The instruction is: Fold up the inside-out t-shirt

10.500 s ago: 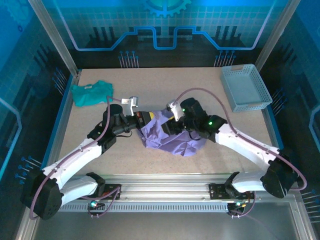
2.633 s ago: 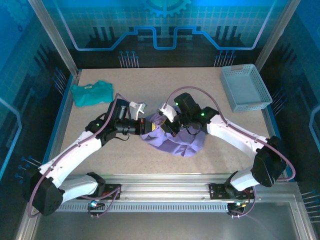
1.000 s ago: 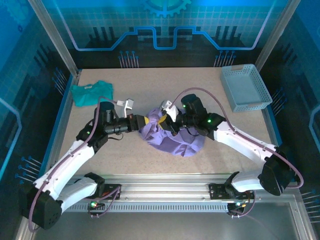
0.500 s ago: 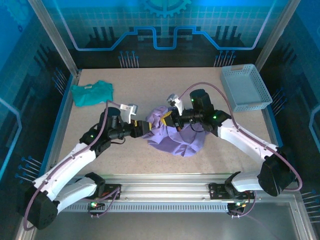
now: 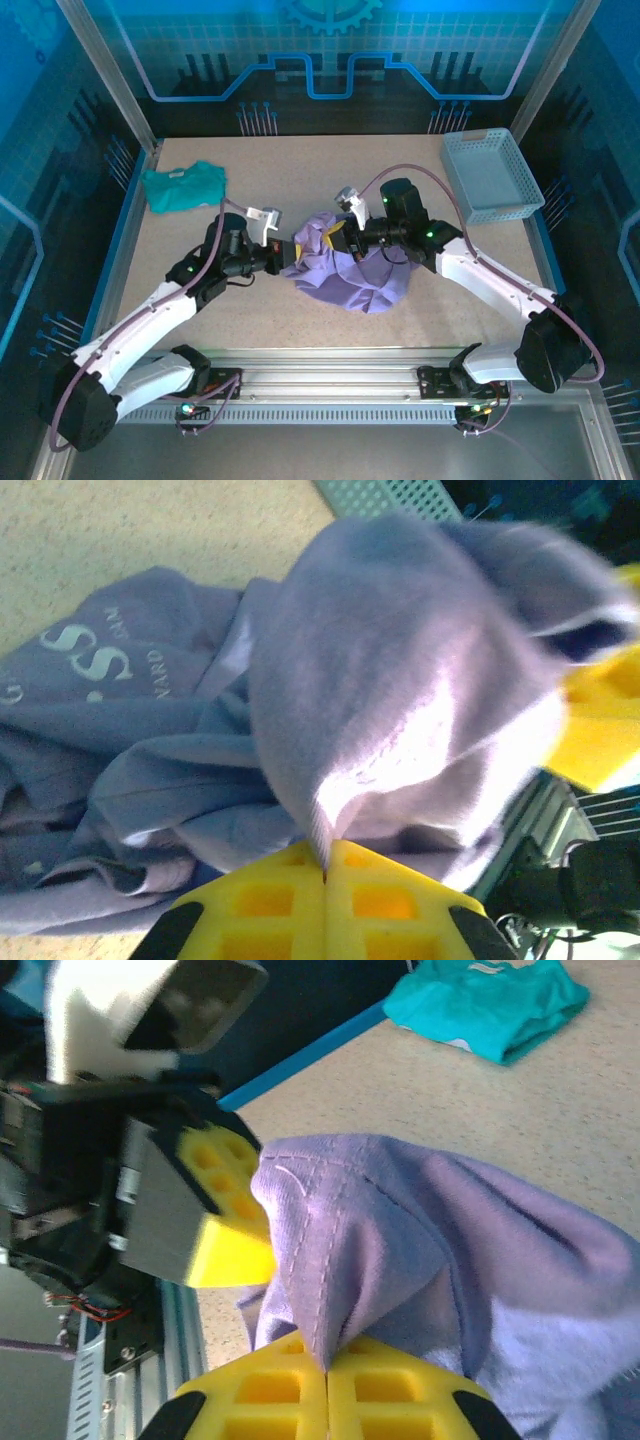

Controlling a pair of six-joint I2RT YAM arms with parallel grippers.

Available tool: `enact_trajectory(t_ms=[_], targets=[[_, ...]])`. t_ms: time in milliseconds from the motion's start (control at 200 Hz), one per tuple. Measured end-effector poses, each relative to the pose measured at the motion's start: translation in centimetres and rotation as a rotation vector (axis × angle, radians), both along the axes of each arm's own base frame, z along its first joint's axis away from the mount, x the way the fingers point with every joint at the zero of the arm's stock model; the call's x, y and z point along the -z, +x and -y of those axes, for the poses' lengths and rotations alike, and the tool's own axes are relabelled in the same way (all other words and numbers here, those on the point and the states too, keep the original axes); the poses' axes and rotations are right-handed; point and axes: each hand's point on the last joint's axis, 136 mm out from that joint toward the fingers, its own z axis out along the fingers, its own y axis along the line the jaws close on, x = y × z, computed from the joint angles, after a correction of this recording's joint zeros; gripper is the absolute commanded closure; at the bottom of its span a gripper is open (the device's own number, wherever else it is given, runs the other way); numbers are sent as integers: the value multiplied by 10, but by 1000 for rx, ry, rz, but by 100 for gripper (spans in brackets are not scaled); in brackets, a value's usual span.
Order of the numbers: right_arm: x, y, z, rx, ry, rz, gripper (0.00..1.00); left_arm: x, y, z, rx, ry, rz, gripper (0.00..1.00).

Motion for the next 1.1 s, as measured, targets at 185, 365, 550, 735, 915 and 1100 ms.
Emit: enact_trajectory(t_ms=[185,365,550,735,915,1100], targets=[[21,10,13,99,-76,-5,75,-48,-11,7,49,-148,90,100],[21,15,22,146,-122,44,65,-53,-16,10,80,-184,75,100],[10,1,12,89,-126,121,60,-53,-18,11,89,-195,60,100],[13,0,2,60,-154,136,71,-53,-18,12,93,-197,56,100],[10,7,2,79,-169,152,76,-53,-18,12,94,-197,56,100],[6,11,3,93,-181,157,90,-53,-18,12,93,-197,56,100]])
